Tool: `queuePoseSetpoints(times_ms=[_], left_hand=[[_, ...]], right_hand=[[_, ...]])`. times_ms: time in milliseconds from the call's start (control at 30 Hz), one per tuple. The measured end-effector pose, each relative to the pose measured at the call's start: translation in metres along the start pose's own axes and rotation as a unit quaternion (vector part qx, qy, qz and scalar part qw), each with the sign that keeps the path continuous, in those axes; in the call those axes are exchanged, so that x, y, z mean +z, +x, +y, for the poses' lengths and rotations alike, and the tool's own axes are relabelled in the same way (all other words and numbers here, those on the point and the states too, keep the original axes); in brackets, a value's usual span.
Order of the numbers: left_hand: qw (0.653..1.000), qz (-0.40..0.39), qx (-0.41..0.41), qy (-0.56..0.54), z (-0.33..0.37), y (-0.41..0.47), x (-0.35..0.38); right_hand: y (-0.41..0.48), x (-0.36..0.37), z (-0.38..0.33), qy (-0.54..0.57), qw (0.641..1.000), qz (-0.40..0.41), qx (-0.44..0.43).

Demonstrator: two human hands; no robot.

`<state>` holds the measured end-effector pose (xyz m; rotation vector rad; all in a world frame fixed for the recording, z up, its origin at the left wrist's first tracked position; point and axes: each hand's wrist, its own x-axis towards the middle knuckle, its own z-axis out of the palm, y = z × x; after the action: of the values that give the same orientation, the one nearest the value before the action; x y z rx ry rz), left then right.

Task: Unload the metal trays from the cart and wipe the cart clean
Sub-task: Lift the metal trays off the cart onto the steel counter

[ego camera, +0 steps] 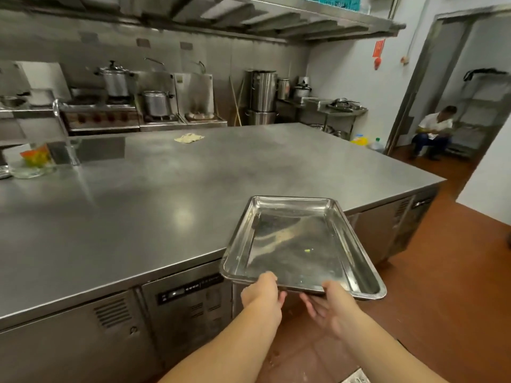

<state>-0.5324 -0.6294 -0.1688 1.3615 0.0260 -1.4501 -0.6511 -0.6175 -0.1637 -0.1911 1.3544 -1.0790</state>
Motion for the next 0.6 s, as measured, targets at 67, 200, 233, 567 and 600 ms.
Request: queuePoseSetpoints(times_ms=[67,200,233,567,600], left_hand=[[1.0,-0.003,-0.005,0.003,0.006,0.019,0.029],[1.0,-0.008,-0.004,0.017,0.009,0.053,0.086],[1.0,-0.004,-0.005,0.017,0.009,0.06,0.101],[0.999,0.045,0.004,0.01,-0.017,0.127,0.28],[0.999,0.051,0.007,0.003,-0.02,0.131,0.297]], right_hand=[[0.024,0.005,-0.022,0.008,1.0,0.006,0.0],[0.068,0.007,-0.065,0.02,1.0,0.009,-0.002],[0.081,0.005,-0.077,0.022,1.0,0.012,-0.002],[0.234,-0.034,-0.217,-0.009,1.0,-0.022,0.018],[0.248,-0.038,-0.233,-0.018,0.999,-0.027,0.022]])
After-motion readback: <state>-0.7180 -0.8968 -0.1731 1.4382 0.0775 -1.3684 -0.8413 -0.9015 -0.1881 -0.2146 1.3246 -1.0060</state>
